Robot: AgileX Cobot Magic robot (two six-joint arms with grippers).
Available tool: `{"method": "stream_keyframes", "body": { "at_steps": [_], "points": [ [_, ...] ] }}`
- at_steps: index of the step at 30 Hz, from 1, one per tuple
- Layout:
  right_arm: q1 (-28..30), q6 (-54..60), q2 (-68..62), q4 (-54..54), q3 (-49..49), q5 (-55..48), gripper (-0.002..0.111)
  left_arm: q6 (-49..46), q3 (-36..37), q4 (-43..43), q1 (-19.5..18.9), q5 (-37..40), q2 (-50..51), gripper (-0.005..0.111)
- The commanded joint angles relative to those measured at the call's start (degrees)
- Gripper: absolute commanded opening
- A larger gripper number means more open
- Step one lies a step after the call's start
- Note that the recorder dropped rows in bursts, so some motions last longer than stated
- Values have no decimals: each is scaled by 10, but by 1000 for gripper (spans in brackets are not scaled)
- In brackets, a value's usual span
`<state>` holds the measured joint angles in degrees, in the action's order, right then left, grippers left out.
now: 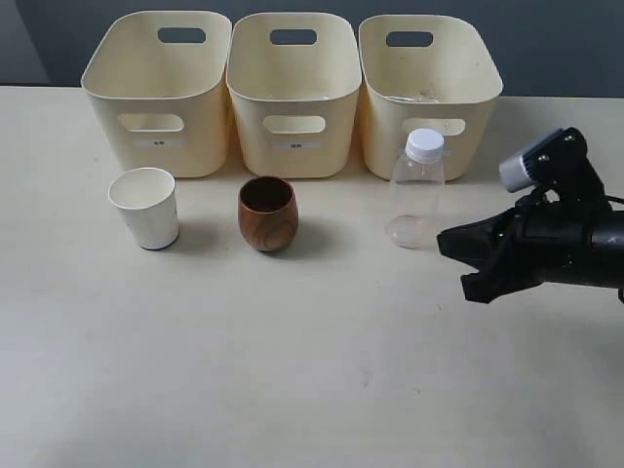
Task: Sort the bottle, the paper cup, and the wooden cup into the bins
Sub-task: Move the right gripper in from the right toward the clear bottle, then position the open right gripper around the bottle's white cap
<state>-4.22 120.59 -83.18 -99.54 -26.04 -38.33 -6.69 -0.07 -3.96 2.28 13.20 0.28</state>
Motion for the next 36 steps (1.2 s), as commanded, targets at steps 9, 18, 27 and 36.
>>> {"method": "stream_keyframes", "body": {
  "at_steps": [9, 18, 27, 36],
  "points": [
    [1, 3, -52, -4, 6, -52, -1, 1, 1, 0, 2, -3, -3, 0],
    [1, 3, -53, -4, 7, 11, -1, 1, 1, 0, 2, -4, -3, 0],
    [1, -22, -53, -4, 6, 114, -1, 1, 1, 0, 2, -4, -3, 0],
    [2, 6, -51, -4, 6, -27, -1, 1, 1, 0, 2, -4, -3, 0]
  ]
}}
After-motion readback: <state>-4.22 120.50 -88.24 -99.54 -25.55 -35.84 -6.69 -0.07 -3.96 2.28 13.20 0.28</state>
